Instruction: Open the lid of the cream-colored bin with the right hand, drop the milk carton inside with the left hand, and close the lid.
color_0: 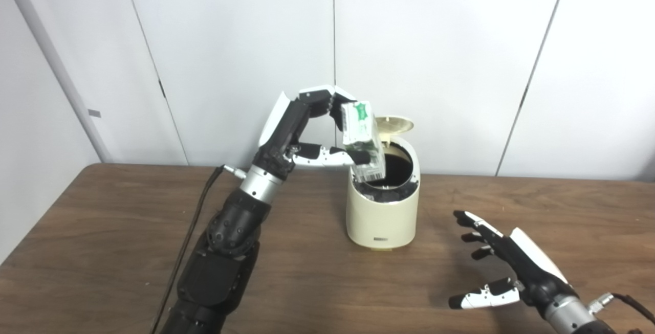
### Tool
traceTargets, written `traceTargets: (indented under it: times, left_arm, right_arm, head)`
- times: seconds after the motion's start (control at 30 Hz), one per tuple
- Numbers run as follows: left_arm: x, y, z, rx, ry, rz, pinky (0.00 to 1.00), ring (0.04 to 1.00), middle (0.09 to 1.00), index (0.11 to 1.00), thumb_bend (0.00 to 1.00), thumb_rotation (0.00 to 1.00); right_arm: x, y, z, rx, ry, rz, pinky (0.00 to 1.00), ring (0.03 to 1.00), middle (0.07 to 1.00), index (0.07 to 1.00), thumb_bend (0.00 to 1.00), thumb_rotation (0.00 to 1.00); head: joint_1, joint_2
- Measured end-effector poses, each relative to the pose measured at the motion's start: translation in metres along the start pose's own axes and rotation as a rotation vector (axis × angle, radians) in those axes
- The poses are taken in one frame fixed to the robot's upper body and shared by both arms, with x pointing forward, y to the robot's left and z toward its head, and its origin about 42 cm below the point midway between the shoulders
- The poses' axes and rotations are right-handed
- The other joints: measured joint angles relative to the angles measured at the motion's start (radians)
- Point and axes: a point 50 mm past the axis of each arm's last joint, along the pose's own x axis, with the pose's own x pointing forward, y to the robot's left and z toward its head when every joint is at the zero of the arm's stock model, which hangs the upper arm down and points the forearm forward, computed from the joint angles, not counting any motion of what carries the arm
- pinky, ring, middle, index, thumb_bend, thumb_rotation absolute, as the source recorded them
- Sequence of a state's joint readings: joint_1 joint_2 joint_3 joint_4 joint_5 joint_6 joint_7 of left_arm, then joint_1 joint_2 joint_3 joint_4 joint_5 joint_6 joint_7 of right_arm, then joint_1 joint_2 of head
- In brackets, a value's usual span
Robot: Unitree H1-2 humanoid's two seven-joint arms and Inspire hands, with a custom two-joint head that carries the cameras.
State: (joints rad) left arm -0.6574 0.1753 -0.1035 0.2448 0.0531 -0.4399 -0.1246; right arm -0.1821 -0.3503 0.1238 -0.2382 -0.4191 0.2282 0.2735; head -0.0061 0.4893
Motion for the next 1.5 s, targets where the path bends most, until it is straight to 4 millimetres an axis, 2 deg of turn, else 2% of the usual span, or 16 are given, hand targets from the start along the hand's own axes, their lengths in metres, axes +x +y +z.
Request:
traceTargets:
  times: [0.3, 0.73, 1.13, 1.5]
  left_arm:
    - [0.0, -0.016, -0.013, 0.052, 0.05, -0.033, 0.43, 0.446, 0.506, 0.5, 0.5, 0.0]
    - [0.003, -0.026, -0.023, 0.151, 0.062, -0.013, 0.43, 0.443, 0.507, 0.502, 0.5, 0.0]
    - [0.005, -0.037, -0.031, 0.401, -0.061, 0.057, 0.42, 0.433, 0.494, 0.521, 0.5, 0.0]
    - [0.004, -0.05, -0.035, 0.44, -0.129, 0.082, 0.43, 0.437, 0.485, 0.526, 0.5, 0.0]
  right_arm:
    - [0.001, 0.002, 0.001, -0.003, 0.004, -0.003, 0.7, 0.828, 0.907, 0.929, 0.77, 0.14]
    - [0.001, 0.004, 0.002, 0.003, 0.012, -0.005, 0.71, 0.837, 0.908, 0.934, 0.77, 0.16]
    - [0.0, 0.004, 0.002, 0.003, 0.027, -0.005, 0.7, 0.839, 0.914, 0.935, 0.77, 0.18]
    - [-0.001, 0.004, 0.003, 0.003, 0.022, -0.007, 0.71, 0.835, 0.909, 0.933, 0.77, 0.17]
  head:
    - [-0.015, 0.002]
    - [-0.031, 0.003]
    - [-0.038, 0.002]
    - [-0.041, 0.008]
